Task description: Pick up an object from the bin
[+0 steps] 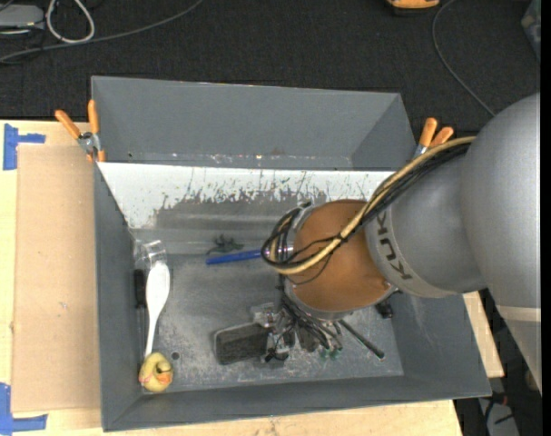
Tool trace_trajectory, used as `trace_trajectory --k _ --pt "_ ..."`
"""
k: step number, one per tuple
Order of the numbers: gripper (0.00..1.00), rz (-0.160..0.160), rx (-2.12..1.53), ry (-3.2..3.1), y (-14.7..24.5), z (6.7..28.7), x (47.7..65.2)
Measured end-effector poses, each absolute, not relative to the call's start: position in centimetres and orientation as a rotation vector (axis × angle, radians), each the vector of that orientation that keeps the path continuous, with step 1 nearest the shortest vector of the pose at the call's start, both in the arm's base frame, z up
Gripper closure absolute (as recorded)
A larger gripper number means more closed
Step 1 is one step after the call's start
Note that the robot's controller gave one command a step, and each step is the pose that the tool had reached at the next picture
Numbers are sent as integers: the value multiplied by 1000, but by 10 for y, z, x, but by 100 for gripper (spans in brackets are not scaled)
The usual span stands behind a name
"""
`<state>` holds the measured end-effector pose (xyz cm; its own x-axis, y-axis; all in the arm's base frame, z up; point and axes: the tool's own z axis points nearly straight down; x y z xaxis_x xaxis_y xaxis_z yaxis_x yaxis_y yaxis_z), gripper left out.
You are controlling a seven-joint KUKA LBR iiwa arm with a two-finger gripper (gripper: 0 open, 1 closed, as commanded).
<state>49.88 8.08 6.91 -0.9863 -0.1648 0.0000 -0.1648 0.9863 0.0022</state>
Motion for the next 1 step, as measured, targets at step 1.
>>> trace_trajectory --k 1 --pt "100 -3 259 -3131 81 69 499"
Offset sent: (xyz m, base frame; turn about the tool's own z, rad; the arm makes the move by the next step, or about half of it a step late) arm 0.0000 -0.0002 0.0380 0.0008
